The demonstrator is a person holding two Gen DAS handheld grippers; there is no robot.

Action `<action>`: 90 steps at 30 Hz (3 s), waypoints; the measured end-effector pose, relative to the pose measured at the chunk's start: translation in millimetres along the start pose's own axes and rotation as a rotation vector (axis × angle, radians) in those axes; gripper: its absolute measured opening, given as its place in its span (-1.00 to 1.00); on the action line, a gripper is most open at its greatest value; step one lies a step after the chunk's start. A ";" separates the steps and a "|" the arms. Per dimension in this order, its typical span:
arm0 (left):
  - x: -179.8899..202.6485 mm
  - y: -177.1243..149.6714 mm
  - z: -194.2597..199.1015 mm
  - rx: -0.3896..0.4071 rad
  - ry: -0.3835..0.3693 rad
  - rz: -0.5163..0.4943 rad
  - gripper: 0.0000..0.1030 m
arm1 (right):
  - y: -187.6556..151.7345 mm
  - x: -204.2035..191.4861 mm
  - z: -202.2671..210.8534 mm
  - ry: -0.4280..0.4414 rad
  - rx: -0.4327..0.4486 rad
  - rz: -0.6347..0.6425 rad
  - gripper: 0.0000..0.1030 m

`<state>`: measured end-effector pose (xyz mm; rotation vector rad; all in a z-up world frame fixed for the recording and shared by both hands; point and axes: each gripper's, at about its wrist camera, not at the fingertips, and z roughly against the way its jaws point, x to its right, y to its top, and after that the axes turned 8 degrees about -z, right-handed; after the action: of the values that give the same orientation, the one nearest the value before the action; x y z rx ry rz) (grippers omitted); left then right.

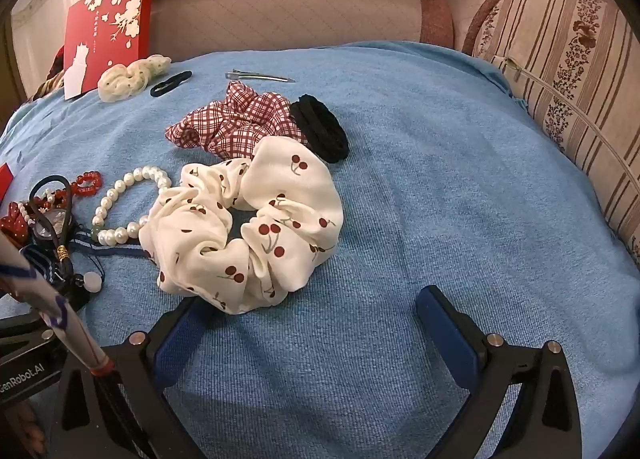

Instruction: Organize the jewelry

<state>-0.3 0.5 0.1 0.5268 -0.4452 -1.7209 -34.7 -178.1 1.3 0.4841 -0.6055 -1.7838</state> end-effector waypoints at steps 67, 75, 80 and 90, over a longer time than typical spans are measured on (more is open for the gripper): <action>-15.0 -78.8 174.0 -0.128 -0.182 -0.066 1.00 | -65.9 4.8 61.8 -0.029 -0.079 -0.066 1.00; -13.9 -77.8 182.3 -0.084 -0.116 -0.089 1.00 | -68.7 4.8 63.0 -0.033 -0.063 -0.066 1.00; -14.5 -77.6 183.6 -0.062 -0.088 -0.089 1.00 | -71.2 3.2 65.4 -0.050 -0.040 -0.066 1.00; -13.0 -74.9 191.4 0.027 -0.029 -0.104 1.00 | -74.3 3.9 67.1 -0.050 -0.011 -0.050 1.00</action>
<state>-166.9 31.0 117.2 0.5529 -0.4691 -1.8268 -131.8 -153.9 7.6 0.4520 -0.6233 -1.8508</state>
